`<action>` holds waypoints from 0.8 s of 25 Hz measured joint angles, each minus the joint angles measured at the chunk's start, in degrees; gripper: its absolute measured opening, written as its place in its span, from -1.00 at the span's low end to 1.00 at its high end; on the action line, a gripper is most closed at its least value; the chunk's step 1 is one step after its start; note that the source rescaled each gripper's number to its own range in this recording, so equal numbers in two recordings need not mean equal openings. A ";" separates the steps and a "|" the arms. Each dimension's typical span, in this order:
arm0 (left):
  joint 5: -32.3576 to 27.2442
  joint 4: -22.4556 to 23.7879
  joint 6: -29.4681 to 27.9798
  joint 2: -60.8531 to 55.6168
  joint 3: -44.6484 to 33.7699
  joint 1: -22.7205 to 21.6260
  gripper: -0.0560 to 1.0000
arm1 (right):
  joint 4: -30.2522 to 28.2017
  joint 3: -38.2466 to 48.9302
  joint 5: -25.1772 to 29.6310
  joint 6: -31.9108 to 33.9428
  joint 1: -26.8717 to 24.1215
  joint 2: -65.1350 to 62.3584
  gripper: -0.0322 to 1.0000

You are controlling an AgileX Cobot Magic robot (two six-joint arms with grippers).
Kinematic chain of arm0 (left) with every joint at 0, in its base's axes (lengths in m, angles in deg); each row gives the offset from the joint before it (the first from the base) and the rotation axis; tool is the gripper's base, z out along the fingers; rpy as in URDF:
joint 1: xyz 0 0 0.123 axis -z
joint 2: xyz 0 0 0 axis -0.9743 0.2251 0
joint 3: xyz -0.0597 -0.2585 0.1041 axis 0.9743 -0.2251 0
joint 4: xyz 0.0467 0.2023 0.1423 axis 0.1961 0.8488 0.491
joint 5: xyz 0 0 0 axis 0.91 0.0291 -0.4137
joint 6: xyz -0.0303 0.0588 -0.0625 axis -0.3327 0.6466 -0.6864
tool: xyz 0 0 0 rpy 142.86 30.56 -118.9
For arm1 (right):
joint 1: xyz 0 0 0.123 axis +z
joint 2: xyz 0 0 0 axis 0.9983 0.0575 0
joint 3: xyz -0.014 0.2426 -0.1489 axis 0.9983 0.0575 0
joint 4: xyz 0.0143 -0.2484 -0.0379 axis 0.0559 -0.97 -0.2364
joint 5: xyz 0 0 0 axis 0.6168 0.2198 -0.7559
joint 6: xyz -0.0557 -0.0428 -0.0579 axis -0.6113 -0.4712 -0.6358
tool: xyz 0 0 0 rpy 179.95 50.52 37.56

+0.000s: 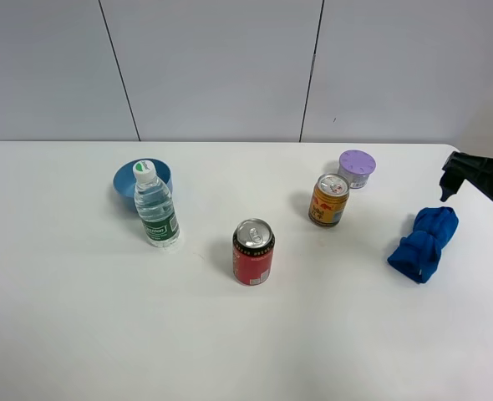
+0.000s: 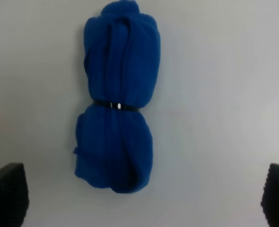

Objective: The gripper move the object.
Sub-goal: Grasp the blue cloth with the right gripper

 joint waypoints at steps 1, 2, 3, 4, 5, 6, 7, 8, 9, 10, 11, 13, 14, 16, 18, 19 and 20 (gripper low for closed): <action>0.00 0.00 0.00 0.00 0.00 0.00 1.00 | -0.32 0.00 -0.38 0.80 0.00 0.00 0.99; 0.00 0.00 0.00 0.00 0.00 0.00 1.00 | -0.71 0.00 -0.74 1.98 0.00 0.06 0.99; 0.00 0.00 0.00 0.00 0.00 0.00 1.00 | -1.28 0.00 -0.96 3.05 0.00 0.17 0.99; 0.00 0.00 0.00 0.00 0.00 0.00 1.00 | -1.90 0.00 -1.37 3.73 0.00 0.39 0.99; 0.00 0.00 0.00 0.00 0.00 0.00 1.00 | -2.32 0.00 -2.01 4.41 0.00 0.74 0.99; 0.00 0.00 0.00 0.00 0.00 0.00 1.00 | -2.54 0.00 -2.42 4.76 -0.19 1.30 0.99; 0.00 0.00 0.00 0.00 0.00 0.00 1.00 | -2.54 0.00 -2.72 4.80 -0.59 1.82 0.99; 0.00 0.00 0.00 0.00 0.00 0.00 1.00 | -2.54 0.00 -2.87 4.96 -0.99 2.55 0.99; 0.00 0.00 0.00 0.00 0.00 0.00 1.00 | -2.54 0.00 -3.05 5.09 -1.45 3.34 0.99; 0.00 0.00 0.00 0.00 0.00 0.00 1.00 | -2.54 0.00 -3.36 5.14 -1.80 3.96 0.99; 0.00 0.00 0.00 0.00 0.00 0.00 1.00 | -2.54 0.00 -3.72 5.14 -1.95 4.72 0.99; 0.00 0.00 0.00 0.00 0.00 0.00 1.00 | -2.54 0.00 -5.05 5.14 -2.00 6.14 0.99; 0.00 0.00 0.00 0.00 0.00 0.00 1.00 | -2.54 0.00 -5.86 5.14 -2.00 6.74 0.99; 0.00 0.00 0.00 0.00 0.00 0.00 1.00 | -2.54 0.00 -6.97 5.14 -2.00 8.52 0.99; 0.00 0.00 0.00 0.00 0.00 0.00 1.00 | -2.54 0.00 -8.05 5.14 -2.00 10.58 0.99; 0.00 0.00 0.00 0.00 0.00 0.00 1.00 | -2.54 0.00 -8.67 5.14 -2.00 11.73 0.99; 0.00 0.00 0.00 0.00 0.00 0.00 1.00 | -2.54 0.00 -9.38 5.14 -2.00 12.87 0.98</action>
